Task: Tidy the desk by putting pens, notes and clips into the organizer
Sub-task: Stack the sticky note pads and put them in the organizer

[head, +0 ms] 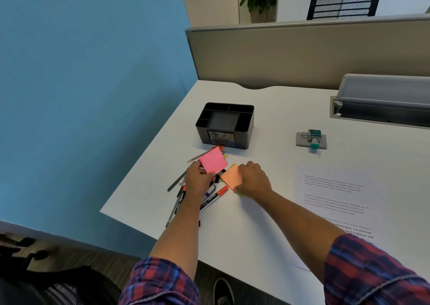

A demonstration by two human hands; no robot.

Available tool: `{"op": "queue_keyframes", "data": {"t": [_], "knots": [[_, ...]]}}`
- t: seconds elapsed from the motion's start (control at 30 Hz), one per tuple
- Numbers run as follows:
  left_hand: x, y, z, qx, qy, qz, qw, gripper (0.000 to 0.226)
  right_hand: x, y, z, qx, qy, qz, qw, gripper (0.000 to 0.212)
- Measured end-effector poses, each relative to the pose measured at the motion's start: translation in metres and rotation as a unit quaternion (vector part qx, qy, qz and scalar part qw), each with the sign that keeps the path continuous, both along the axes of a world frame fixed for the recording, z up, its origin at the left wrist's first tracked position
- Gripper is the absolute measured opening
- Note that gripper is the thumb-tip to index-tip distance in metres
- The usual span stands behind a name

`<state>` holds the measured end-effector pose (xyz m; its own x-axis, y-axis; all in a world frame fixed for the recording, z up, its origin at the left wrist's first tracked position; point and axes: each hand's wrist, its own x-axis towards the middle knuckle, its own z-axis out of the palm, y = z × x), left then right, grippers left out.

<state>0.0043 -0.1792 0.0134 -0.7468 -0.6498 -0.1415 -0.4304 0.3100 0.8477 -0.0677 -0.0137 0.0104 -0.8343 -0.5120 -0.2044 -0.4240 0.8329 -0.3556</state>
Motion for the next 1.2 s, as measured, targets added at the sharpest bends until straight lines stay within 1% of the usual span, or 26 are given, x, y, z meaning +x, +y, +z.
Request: {"op": "queue_keyframes", "data": {"t": [0.13, 0.17, 0.27, 0.37, 0.5, 0.57, 0.67, 0.8, 0.83, 0.93, 0.97, 1.07, 1.13, 1.2], "knots": [[0.005, 0.001, -0.001, 0.02, 0.01, 0.006, 1.0, 0.019, 0.003, 0.004, -0.002, -0.001, 0.011, -0.008, 1.0, 0.068], [0.006, 0.002, 0.0, 0.015, 0.009, 0.009, 1.0, 0.019, 0.003, 0.003, -0.002, 0.004, 0.01, -0.009, 1.0, 0.068], [0.007, 0.003, 0.0, 0.002, 0.006, 0.01, 1.0, 0.022, 0.0, 0.001, 0.001, 0.01, -0.025, -0.03, 0.999, 0.073], [0.006, 0.003, 0.002, -0.006, 0.001, 0.011, 1.0, 0.016, -0.006, 0.001, 0.003, -0.001, -0.059, -0.063, 0.996, 0.08], [0.003, 0.004, 0.006, -0.015, -0.001, 0.027, 1.0, 0.009, -0.007, 0.0, 0.004, -0.016, -0.02, -0.07, 0.997, 0.082], [0.002, 0.004, 0.007, -0.015, -0.005, 0.031, 0.999, 0.009, -0.006, 0.001, 0.004, -0.015, -0.019, -0.075, 0.997, 0.082], [0.002, 0.003, 0.006, -0.016, -0.005, 0.029, 0.999, 0.01, -0.008, 0.006, 0.003, -0.058, -0.041, -0.1, 0.993, 0.071], [0.001, 0.001, 0.001, -0.012, -0.004, 0.026, 1.0, 0.01, -0.012, 0.017, 0.005, -0.148, -0.089, -0.106, 0.979, 0.038], [0.001, 0.001, 0.001, -0.008, -0.004, 0.025, 1.0, 0.009, -0.013, 0.02, 0.005, -0.174, -0.099, -0.112, 0.973, 0.033], [-0.001, 0.003, 0.0, 0.003, 0.005, 0.028, 1.0, 0.005, -0.017, 0.028, 0.01, -0.249, -0.098, -0.142, 0.953, 0.03], [-0.001, 0.003, 0.0, 0.006, 0.006, 0.03, 1.0, 0.004, -0.017, 0.03, 0.012, -0.255, -0.091, -0.143, 0.952, 0.029], [-0.003, 0.002, -0.005, 0.015, 0.009, 0.038, 0.999, 0.001, -0.017, 0.032, 0.017, -0.206, -0.045, -0.101, 0.972, 0.028], [-0.004, 0.002, -0.006, 0.02, 0.009, 0.047, 0.999, 0.004, -0.016, 0.032, 0.018, -0.227, -0.04, -0.106, 0.967, 0.031], [-0.004, 0.003, -0.004, 0.027, 0.009, 0.059, 0.998, 0.006, -0.016, 0.029, 0.018, -0.217, -0.041, -0.102, 0.97, 0.033]]}}
